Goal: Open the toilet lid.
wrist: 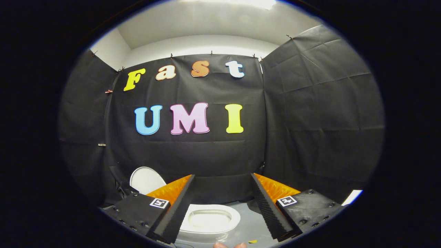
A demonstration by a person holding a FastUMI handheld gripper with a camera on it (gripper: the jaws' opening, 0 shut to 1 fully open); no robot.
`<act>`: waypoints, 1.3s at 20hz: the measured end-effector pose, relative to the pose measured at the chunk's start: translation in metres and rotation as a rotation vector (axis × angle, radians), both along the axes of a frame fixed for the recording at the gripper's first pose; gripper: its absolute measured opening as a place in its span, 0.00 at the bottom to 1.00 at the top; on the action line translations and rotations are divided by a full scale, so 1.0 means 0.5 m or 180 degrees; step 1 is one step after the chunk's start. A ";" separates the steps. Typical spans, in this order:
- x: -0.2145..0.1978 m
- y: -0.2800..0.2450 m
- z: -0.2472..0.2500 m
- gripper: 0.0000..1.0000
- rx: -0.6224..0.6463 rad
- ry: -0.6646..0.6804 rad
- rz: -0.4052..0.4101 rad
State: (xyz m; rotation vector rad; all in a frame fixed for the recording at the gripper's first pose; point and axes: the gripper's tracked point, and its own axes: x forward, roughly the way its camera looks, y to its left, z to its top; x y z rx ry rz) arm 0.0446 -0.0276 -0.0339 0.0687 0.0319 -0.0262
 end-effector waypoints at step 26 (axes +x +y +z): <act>-0.072 0.183 -0.001 0.98 -0.0165 -0.0072 0.0520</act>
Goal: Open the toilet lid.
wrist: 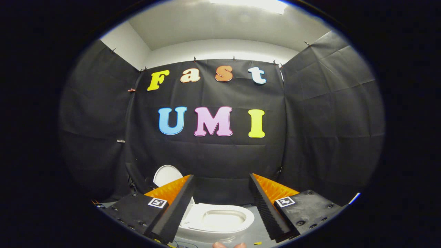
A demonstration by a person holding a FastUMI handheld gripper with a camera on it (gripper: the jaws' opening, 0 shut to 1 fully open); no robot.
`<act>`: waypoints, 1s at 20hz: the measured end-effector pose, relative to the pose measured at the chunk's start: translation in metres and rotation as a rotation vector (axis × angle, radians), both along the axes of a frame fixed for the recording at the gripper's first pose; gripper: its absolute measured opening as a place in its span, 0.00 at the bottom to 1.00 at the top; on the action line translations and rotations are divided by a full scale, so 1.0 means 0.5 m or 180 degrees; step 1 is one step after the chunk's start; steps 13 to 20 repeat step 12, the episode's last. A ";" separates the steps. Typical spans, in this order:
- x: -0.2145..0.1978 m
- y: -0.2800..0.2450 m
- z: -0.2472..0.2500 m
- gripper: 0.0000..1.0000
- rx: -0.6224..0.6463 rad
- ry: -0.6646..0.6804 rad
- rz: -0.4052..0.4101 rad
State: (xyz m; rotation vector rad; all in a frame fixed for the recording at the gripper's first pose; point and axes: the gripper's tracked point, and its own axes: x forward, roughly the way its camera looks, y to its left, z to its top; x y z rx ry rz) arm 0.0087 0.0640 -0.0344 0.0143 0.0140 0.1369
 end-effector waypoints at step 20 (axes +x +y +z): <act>0.009 -0.026 0.012 0.98 0.0006 -0.0029 -0.0077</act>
